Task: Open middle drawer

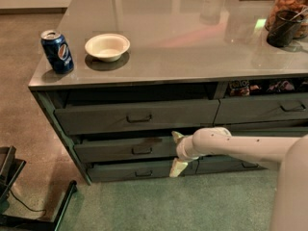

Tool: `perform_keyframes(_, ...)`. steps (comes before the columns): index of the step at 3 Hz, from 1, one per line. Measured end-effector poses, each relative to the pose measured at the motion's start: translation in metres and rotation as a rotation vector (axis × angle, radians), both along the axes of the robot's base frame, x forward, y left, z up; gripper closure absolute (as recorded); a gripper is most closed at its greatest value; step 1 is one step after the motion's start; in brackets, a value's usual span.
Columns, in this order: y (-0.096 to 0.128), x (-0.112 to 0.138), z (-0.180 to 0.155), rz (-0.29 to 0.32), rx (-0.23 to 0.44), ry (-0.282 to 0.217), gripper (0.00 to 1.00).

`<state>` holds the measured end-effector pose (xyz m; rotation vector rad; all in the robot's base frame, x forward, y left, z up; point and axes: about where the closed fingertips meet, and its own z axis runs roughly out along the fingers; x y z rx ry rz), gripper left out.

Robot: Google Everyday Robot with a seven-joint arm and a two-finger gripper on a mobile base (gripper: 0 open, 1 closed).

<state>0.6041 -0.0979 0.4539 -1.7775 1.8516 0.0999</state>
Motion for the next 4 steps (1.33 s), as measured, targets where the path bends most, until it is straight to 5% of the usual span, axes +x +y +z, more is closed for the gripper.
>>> perform_keyframes(4,0.026,0.045,-0.059,0.058,-0.031,0.07,0.0)
